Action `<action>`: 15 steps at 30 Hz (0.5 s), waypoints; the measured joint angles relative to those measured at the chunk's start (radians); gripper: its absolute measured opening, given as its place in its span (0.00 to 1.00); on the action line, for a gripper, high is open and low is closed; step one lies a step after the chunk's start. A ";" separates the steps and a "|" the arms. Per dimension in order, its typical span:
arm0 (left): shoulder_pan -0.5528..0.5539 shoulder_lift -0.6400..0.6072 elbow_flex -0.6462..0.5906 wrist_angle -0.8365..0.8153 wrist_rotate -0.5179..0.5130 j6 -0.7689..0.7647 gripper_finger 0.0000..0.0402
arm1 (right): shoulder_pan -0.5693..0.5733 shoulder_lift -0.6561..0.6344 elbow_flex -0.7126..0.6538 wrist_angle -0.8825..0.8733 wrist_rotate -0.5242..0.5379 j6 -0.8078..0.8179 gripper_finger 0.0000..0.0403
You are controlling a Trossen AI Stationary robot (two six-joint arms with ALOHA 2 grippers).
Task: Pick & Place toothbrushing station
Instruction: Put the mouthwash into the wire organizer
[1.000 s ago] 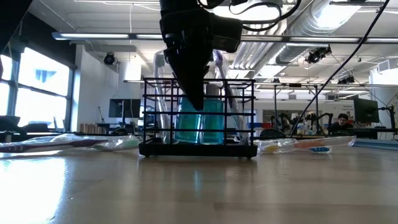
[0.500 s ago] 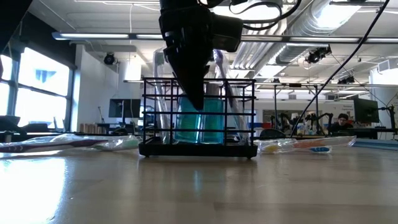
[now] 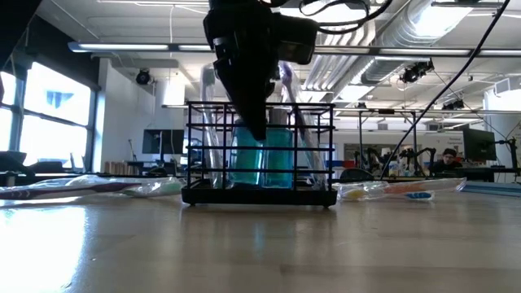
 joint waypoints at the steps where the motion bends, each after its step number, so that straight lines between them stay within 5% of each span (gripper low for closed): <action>1: 0.000 -0.003 0.000 0.002 0.000 0.000 0.26 | 0.000 0.000 0.000 0.000 0.000 0.000 0.77; 15: 0.000 -0.031 0.001 0.002 -0.007 0.000 0.47 | 0.000 0.000 0.000 -0.004 0.000 0.003 0.77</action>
